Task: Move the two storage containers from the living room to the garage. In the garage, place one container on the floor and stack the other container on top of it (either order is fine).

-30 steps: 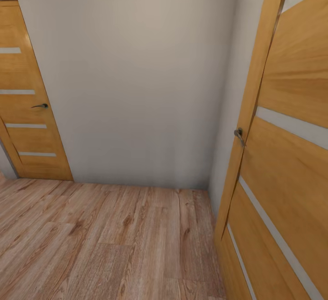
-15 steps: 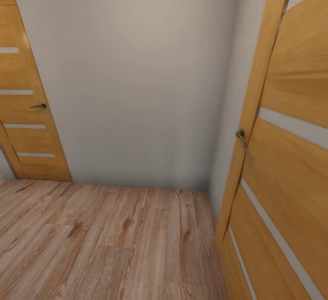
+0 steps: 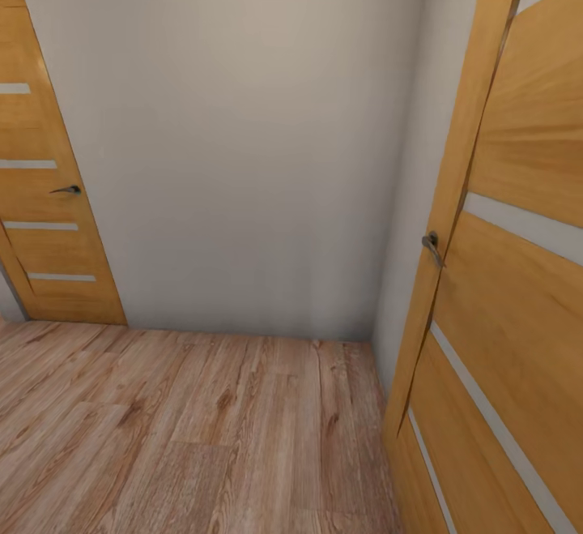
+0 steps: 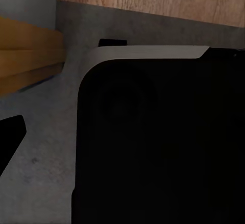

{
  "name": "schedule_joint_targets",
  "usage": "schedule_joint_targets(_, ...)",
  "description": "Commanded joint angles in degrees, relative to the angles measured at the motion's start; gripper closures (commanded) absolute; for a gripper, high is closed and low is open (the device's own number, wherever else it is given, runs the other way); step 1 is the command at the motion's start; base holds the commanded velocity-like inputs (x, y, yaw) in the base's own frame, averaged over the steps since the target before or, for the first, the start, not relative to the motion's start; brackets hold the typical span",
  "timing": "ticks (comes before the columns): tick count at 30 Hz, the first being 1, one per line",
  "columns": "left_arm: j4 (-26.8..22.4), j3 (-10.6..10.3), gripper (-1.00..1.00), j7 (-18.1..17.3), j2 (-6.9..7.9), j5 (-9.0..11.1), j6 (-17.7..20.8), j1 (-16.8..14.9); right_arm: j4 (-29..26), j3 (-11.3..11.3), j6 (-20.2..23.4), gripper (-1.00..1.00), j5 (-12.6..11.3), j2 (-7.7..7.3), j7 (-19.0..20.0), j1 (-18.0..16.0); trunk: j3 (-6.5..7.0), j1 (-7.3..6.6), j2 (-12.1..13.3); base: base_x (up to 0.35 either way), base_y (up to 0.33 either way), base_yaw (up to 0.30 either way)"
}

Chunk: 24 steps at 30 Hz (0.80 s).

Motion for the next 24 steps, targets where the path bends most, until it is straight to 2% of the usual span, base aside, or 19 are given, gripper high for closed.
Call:
schedule_joint_targets(1, 0.0, 0.0, -1.00, -0.1, 0.02, 0.3, -0.1, 0.0, 0.2, 0.5, -0.3, -1.00, -0.5, 0.07, 0.0, -0.1, -0.05, 0.00, 0.0, 0.000, 0.000, 0.000)
schedule_joint_targets(10, 0.0, 0.0, -1.00, -0.1, 0.00, 0.3, -0.1, 0.0, 0.2, 0.5, -0.4, -1.00, -0.5, 0.06, 0.0, -0.1, -0.05, 0.00, 0.0, 0.000, 0.000, 0.129)
schedule_joint_targets(17, 0.1, 0.0, -1.00, -0.2, 0.00, 0.4, -0.1, 0.0, 0.2, 0.5, -0.4, -1.00, -0.5, 0.05, 0.0, -0.1, -0.05, 0.00, 0.0, 0.004, 0.000, 0.014)
schedule_joint_targets(24, 0.1, 0.0, -1.00, -0.2, 0.08, 0.4, -0.2, 0.0, 0.2, 0.5, -0.4, -1.00, -0.5, 0.05, 0.0, -0.1, -0.05, 0.00, 0.0, 0.236, 0.000, 0.001)
